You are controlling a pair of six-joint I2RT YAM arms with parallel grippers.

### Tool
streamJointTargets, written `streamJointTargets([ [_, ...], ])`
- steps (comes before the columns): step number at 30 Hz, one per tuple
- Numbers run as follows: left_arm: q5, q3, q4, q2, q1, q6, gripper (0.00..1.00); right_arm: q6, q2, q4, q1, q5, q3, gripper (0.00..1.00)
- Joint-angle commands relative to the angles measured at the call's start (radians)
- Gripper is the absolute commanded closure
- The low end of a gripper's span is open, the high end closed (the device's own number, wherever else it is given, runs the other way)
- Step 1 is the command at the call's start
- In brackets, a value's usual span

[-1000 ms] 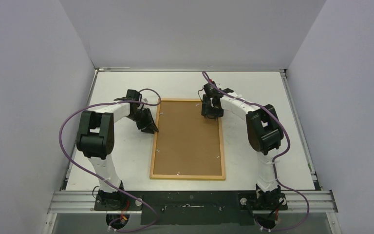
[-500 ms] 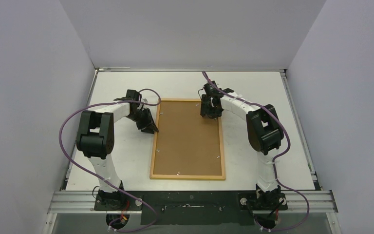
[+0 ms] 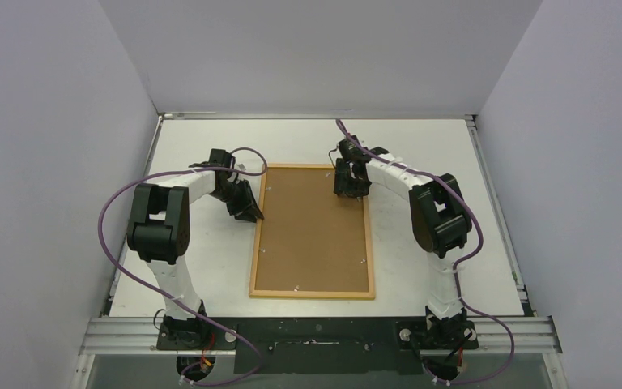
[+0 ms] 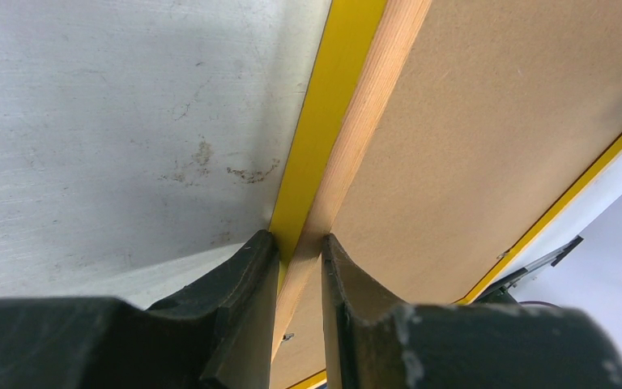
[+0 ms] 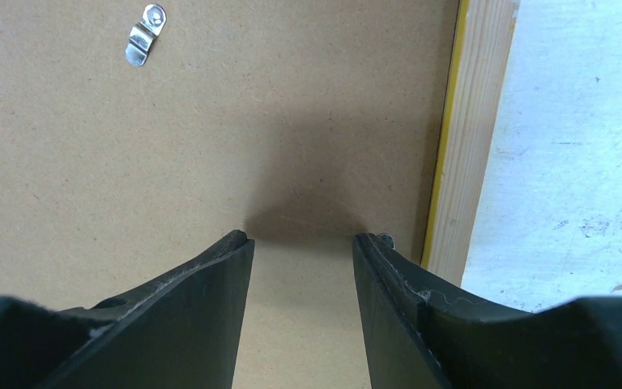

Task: Put the photo into the frame

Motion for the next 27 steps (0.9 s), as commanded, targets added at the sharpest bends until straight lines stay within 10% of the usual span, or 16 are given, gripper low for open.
streamJointTargets([
  [1, -0.066, -0.023, -0.013, 0.051, 0.004, 0.001, 0.89, 0.015, -0.045, -0.069, -0.001, 0.057, -0.021, 0.50],
  [27, -0.066, -0.025, -0.012, 0.053, 0.009, 0.002, 0.90, 0.092, -0.065, -0.074, -0.029, 0.125, -0.078, 0.50],
])
